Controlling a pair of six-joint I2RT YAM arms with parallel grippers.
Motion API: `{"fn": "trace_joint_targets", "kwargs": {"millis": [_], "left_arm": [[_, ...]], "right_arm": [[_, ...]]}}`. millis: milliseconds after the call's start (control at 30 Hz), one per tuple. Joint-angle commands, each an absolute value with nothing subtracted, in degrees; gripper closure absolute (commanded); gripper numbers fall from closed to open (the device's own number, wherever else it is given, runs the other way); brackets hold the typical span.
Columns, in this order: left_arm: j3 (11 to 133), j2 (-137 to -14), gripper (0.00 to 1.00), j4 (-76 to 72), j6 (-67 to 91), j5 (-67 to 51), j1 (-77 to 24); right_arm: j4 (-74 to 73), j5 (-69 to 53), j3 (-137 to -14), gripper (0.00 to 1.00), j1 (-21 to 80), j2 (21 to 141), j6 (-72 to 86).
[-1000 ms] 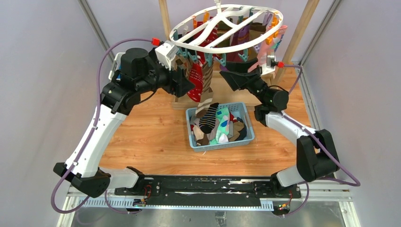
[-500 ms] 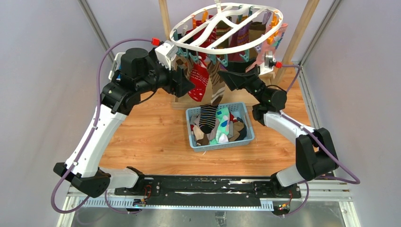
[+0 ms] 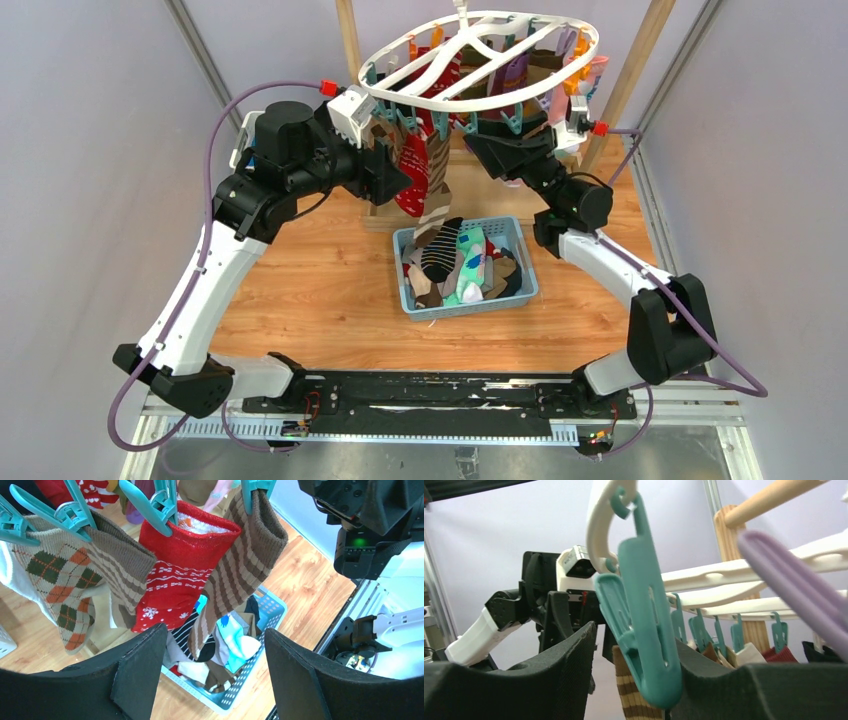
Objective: Clip the socks to the hanger
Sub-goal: Open the clamp at the hanger.
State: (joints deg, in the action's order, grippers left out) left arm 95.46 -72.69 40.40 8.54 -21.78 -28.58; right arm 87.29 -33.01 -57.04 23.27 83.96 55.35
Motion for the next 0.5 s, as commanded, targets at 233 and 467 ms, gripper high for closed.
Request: {"fn": "trace_joint_targets", "kwargs": {"millis": [233, 467], "left_arm": [[97.91, -71.09, 0.25, 40.65, 7.95, -20.23, -28.3], [100.16, -71.38, 0.25, 40.54, 9.69, -20.33, -28.3]], "right_arm": [[91.21, -34.38, -58.66, 0.8, 26.29, 84.26, 55.82], [83.81, -30.43, -57.61, 1.0, 29.4, 80.73, 47.92]]}}
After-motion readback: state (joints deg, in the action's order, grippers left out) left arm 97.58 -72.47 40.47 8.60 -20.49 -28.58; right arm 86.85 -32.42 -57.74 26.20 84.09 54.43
